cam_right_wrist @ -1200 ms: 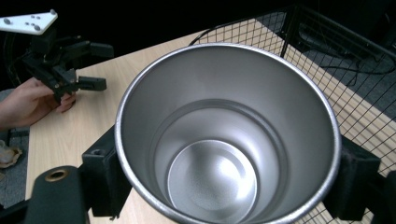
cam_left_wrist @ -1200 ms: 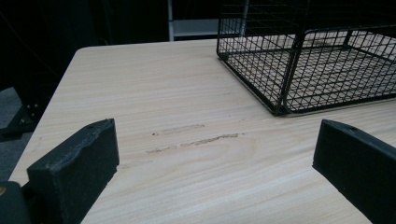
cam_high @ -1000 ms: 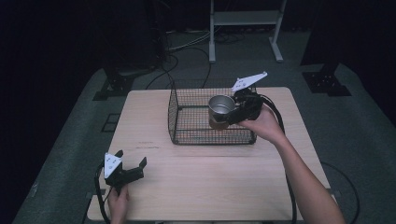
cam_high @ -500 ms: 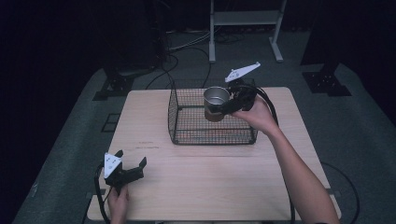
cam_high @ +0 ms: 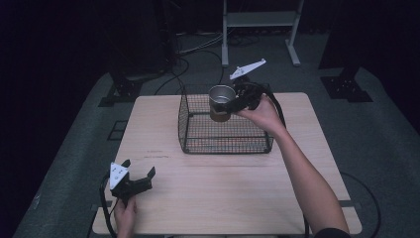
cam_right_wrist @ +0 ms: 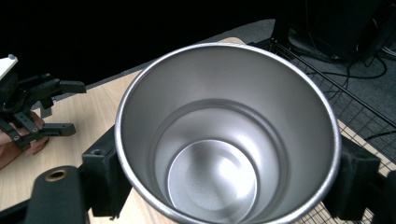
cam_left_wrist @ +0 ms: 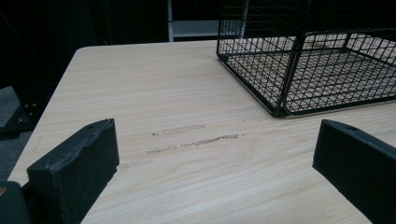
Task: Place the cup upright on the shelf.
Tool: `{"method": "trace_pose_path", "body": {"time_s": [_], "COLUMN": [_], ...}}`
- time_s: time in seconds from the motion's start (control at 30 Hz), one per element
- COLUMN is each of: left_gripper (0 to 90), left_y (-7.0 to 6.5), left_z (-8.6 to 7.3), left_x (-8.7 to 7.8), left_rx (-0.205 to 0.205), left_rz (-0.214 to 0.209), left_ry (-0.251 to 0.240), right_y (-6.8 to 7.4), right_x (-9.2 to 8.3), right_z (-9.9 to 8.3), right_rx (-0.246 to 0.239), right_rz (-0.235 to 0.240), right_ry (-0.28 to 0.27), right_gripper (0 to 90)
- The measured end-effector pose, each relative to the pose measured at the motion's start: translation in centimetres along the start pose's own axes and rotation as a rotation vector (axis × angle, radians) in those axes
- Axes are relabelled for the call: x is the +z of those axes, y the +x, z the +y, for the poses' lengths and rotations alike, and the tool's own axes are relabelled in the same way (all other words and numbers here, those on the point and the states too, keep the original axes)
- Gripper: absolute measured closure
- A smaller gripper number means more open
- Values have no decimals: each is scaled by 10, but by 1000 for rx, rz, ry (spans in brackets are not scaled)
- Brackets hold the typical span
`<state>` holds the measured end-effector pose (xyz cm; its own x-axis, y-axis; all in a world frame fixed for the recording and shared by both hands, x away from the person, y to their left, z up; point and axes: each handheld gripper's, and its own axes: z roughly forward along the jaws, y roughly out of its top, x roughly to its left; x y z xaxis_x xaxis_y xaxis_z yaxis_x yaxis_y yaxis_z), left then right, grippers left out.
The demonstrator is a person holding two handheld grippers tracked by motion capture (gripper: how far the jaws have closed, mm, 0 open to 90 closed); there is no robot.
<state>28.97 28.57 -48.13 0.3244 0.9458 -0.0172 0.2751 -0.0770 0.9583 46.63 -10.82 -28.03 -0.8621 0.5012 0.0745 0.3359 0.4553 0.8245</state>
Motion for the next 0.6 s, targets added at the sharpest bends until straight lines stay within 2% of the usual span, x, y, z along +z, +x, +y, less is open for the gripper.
{"method": "trace_pose_path", "body": {"time_s": [0.1, 0.23, 0.33, 0.6], "left_gripper": [0, 0, 0, 0], "left_y": [0, 0, 1, 0], "left_z": [0, 0, 0, 0], "left_x": [0, 0, 0, 0], "left_rx": [-1, 1, 1, 2], "left_rz": [0, 1, 2, 1], "left_ry": [-1, -1, -1, -1], "right_y": [-1, -7, -10, -20], "right_x": [5, 14, 20, 37], "right_z": [3, 5, 6, 5], "right_rx": [0, 1, 28, 41], "right_rz": [-1, -10, -13, -29], "right_ry": [-8, 8, 10, 24], "right_gripper": [180, 180, 180, 180]}}
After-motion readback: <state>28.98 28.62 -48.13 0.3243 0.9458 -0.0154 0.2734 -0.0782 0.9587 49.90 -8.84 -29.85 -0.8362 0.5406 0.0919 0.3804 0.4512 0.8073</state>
